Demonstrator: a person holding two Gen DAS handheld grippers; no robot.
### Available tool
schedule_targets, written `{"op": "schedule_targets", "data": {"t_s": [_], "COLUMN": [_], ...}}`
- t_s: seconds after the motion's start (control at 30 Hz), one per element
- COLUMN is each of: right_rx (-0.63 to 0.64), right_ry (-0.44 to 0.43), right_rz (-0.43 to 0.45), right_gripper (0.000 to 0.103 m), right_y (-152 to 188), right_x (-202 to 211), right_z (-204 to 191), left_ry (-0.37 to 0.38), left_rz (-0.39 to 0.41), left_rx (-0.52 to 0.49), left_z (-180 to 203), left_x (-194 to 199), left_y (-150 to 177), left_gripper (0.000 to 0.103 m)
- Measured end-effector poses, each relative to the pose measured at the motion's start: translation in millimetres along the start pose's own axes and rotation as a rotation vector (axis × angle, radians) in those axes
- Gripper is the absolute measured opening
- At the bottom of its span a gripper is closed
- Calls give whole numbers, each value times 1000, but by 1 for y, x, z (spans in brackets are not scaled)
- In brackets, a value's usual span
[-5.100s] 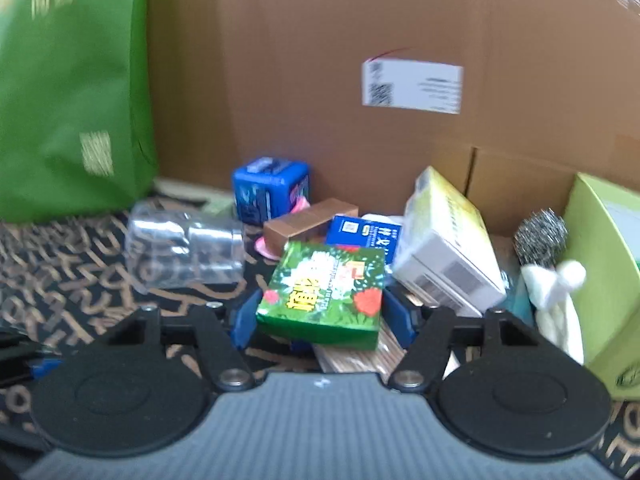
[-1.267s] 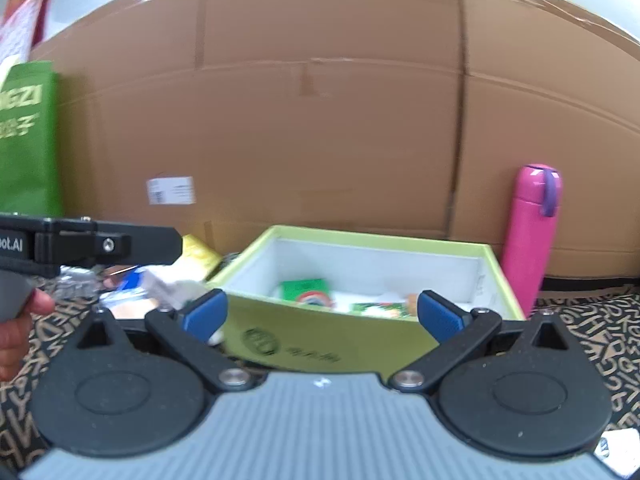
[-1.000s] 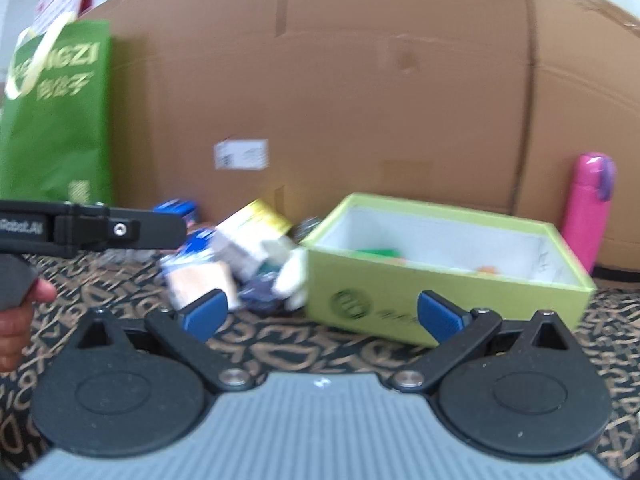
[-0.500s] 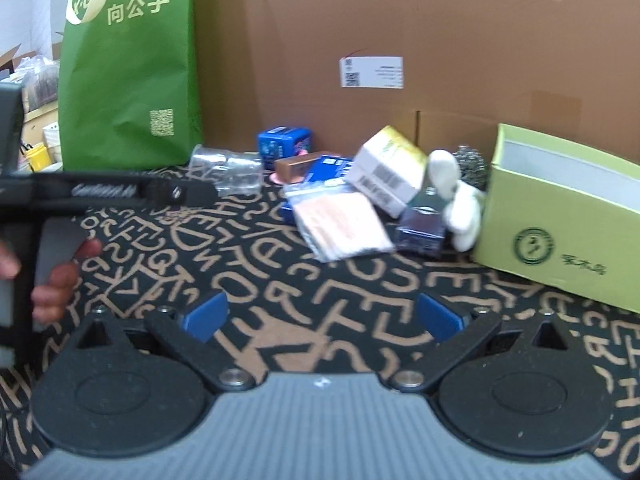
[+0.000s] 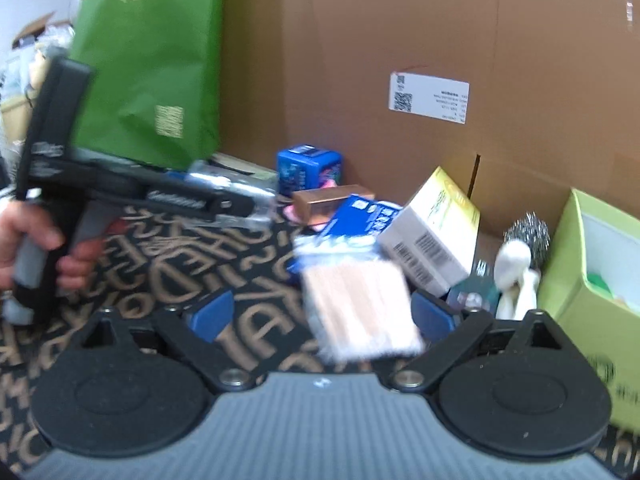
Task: Organize objects
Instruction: 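Grasp the clear cup with the left tool while the right tool grasps the bag of sticks, then carry cup and stick bag into the lime-green box and release both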
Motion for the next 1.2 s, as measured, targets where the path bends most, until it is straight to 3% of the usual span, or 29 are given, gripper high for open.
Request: {"op": "schedule_targets", "data": {"t_s": [0.07, 0.1, 0.2, 0.33, 0.43, 0.63, 0.7, 0.8, 1.0, 1.1, 1.2], "right_rx": [0, -4, -37, -91, -107, -158, -167, -155, -134, -150, -136], "right_ry": [10, 11, 4, 1, 0, -4, -27, -72, -112, -98, -52], "right_rz": [-33, -44, -74, -75, -80, -95, -89, -91, -104, -91, -78], "right_gripper": [89, 88, 83, 52, 38, 37, 42, 63, 72, 70, 43], "right_y": [-2, -1, 4, 9, 15, 42, 49, 54, 52, 53, 55], "right_x": [-17, -23, -36, -28, -12, 30, 40, 47, 47, 45, 47], "right_z": [6, 9, 17, 22, 19, 4, -1, -9, -9, -5, -2], "left_ry": [30, 49, 88, 142, 157, 133, 135, 162, 134, 153, 158], "left_rz": [-27, -38, -43, -51, -29, -14, -23, -39, -29, -44, -50], "left_rx": [-1, 5, -17, -54, -58, -47, -32, -22, -43, -33, -53], "left_z": [0, 0, 6, 17, 22, 26, 27, 29, 32, 33, 38], "left_x": [-4, -4, 2, 14, 21, 22, 20, 16, 19, 17, 17], "left_y": [1, 3, 9, 12, 12, 12, 11, 11, 11, 10, 10], "left_gripper": [15, 12, 10, 10, 10, 23, 23, 23, 23, 22, 13]}}
Point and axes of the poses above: each gripper's, at about its wrist camera, not at the fingertips, and x roughly against the way its jaws point, z to its right, y to its underside, the point moved 3 cm from there along -x, roughly the way its jaws point, and after that the axes turned 8 degrees about -x, right-handed, at the moved point
